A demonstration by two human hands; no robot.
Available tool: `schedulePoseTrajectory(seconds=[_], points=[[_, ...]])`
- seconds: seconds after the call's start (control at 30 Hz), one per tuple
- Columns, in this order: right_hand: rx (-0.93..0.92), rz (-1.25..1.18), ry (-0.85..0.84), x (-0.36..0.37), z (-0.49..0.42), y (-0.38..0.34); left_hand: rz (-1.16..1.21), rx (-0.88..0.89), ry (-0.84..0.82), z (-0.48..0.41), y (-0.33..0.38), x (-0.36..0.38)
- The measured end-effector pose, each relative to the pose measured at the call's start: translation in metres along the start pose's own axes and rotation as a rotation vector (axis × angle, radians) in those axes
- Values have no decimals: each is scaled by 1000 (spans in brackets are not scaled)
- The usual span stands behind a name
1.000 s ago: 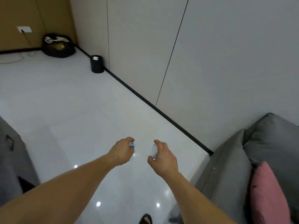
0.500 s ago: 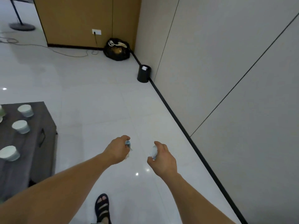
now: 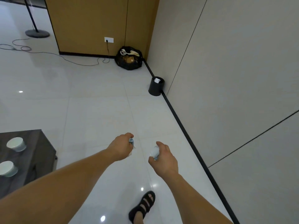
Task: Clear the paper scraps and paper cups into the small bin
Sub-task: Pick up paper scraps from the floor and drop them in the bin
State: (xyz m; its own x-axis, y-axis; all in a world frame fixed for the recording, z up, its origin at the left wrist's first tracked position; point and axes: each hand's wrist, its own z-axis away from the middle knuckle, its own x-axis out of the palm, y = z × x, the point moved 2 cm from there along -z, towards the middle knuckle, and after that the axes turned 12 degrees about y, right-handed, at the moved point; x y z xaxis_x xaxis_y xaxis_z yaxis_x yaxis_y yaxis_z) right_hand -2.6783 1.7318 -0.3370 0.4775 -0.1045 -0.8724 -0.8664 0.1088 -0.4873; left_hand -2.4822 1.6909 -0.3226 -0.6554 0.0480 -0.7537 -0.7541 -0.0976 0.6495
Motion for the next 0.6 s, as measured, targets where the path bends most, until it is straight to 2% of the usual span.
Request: schedulePoseTrajectory(seconds=[0.4,0.6], points=[[-182,2,-31,10,-299,-26,17,-78,133,-256,53,-22],[-195,34,-74,33,-412,-43,27,-110,110,-366,49,-23]])
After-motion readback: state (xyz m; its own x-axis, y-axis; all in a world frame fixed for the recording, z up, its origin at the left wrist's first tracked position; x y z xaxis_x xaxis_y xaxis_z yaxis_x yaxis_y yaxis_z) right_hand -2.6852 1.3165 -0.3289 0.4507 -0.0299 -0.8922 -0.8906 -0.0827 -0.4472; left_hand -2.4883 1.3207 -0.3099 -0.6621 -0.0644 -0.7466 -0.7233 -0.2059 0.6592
